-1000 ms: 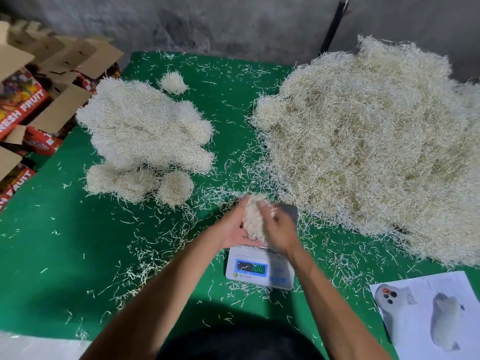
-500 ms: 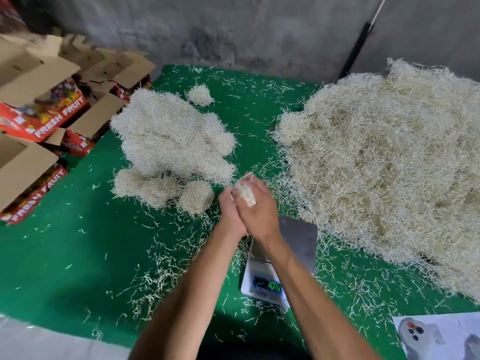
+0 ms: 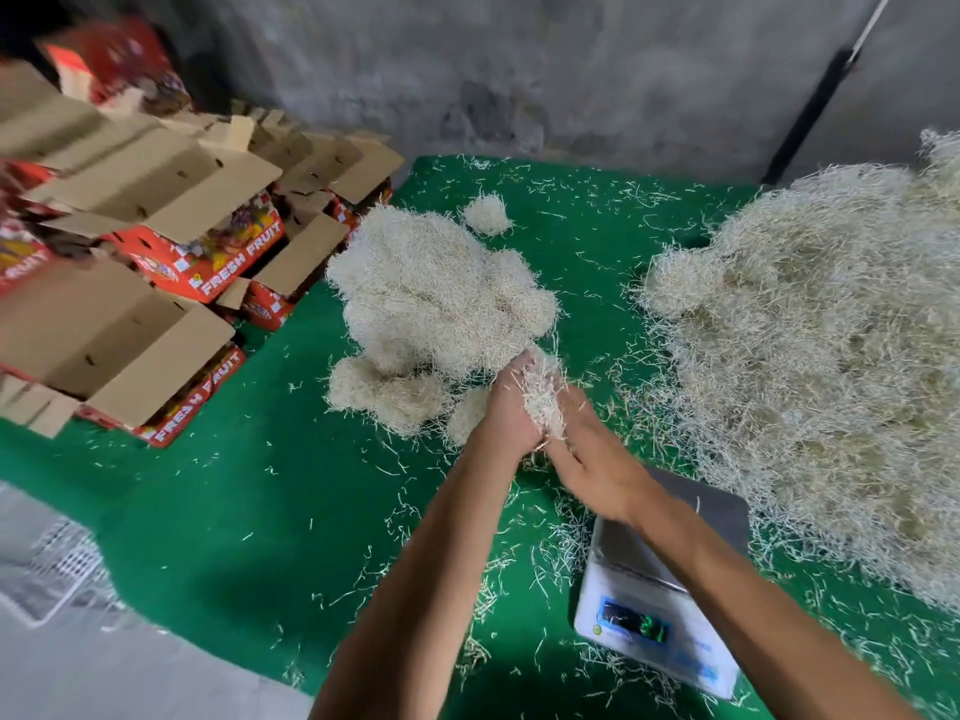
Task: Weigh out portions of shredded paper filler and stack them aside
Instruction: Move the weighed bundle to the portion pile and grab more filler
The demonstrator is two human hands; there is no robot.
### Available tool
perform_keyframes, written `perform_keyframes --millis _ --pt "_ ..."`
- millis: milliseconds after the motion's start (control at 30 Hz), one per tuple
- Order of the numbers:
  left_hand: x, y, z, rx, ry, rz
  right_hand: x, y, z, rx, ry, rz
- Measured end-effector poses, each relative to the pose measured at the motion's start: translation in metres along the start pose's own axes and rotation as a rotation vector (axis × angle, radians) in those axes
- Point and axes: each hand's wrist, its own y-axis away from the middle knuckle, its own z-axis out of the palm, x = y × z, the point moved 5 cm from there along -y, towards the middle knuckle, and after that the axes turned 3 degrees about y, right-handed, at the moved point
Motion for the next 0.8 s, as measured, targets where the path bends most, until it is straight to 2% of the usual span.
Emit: perform_keyframes --millis 100,133,167,200,233,300,367,467,567,667,800 --pt "-0.005 -0.011 -0.01 -0.041 0.137 -0.086 0.003 -0.013 -0.012 -0.096 -0.034 -0.016" --pt "-0.011 -0.015 -0.017 -0.029 0.296 -0.169 0.005 -0.022 -0.018 -0.143 -0.044 0.023" --pt "-0.014 -0.019 -0.024 0.011 0.404 -0.212 0.006 -0.035 -0.023 -0.184 -0.018 0.078" --pt "-0.02 -0.022 -0.036 0.118 0.42 -0.138 0.005 -0.049 -0.029 -0.199 0.022 0.127" --pt "-0.026 -0.021 -0.044 0.202 0.462 -0.1 0.002 -0.063 -0.038 -0.166 0.037 0.168" --pt "-0.043 -0.015 -0.051 0.252 0.499 -0.087 -0.01 -0.089 -0.057 0.001 -0.072 0.165" --pt "-0.061 -0.01 -0.051 0.351 0.494 -0.262 -0.022 -0.105 -0.066 0.078 -0.232 0.09" --pt "-0.072 -0.001 -0.04 0.352 0.479 -0.289 -0.009 -0.097 -0.071 0.121 -0.233 0.134" --pt "-0.077 -0.011 -0.023 0.282 0.424 -0.27 0.037 -0.056 -0.065 0.146 -0.193 0.281" --pt "-0.081 -0.021 0.016 0.11 0.379 -0.272 0.093 -0.004 -0.064 0.172 -0.126 0.426" --pt "-0.1 -0.043 0.068 -0.075 0.291 -0.301 0.16 0.063 -0.081 0.202 0.266 0.533"
